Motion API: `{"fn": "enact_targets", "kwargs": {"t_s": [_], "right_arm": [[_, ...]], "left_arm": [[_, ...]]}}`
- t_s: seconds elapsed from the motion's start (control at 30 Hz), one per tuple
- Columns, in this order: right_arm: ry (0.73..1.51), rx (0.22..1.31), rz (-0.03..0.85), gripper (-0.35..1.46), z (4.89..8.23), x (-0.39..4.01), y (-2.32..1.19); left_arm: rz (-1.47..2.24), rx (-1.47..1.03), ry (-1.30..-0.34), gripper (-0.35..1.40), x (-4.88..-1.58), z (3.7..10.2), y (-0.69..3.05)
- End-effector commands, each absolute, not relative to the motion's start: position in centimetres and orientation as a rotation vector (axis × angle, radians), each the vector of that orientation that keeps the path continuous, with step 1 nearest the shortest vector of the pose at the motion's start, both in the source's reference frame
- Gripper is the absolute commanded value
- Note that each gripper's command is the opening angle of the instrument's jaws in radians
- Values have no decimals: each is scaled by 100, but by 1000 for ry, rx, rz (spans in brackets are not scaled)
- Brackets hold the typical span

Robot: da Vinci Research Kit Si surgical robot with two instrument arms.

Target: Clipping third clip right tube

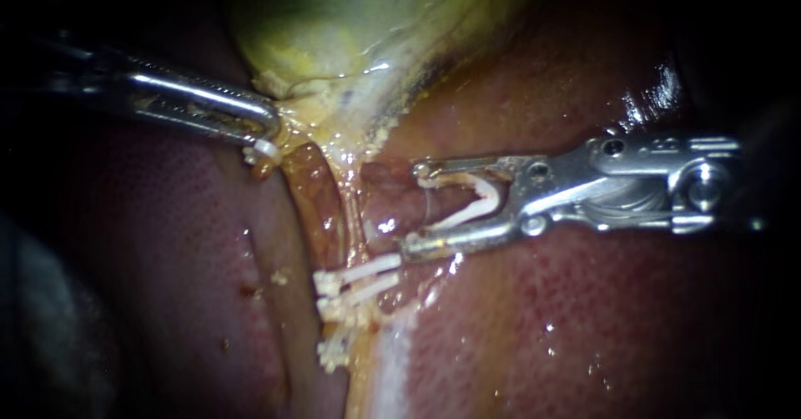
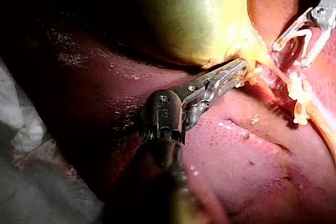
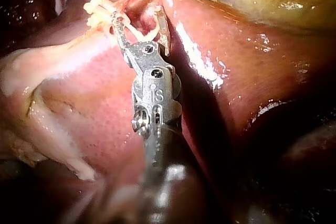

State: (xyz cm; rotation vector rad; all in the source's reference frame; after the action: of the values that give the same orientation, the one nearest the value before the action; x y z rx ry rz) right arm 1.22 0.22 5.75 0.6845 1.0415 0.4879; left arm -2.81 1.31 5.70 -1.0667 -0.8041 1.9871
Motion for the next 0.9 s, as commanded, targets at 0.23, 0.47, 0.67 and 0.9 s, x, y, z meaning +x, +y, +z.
{"fn": "enact_targets", "kwargs": {"t_s": [0.23,0.47,0.67,0.9], "right_arm": [[1086,749,591,49,588,152,24],[1139,832,702,49,590,173,27],[1181,880,751,49,588,180,29],[1263,937,783,49,569,182,32]], "left_arm": [[1987,-1067,-802,-35,-282,571,130],[1987,-1066,-801,-35,-282,571,130],[1987,-1066,-800,-35,-283,572,129],[1988,-1066,-795,-35,-283,574,129]]}}
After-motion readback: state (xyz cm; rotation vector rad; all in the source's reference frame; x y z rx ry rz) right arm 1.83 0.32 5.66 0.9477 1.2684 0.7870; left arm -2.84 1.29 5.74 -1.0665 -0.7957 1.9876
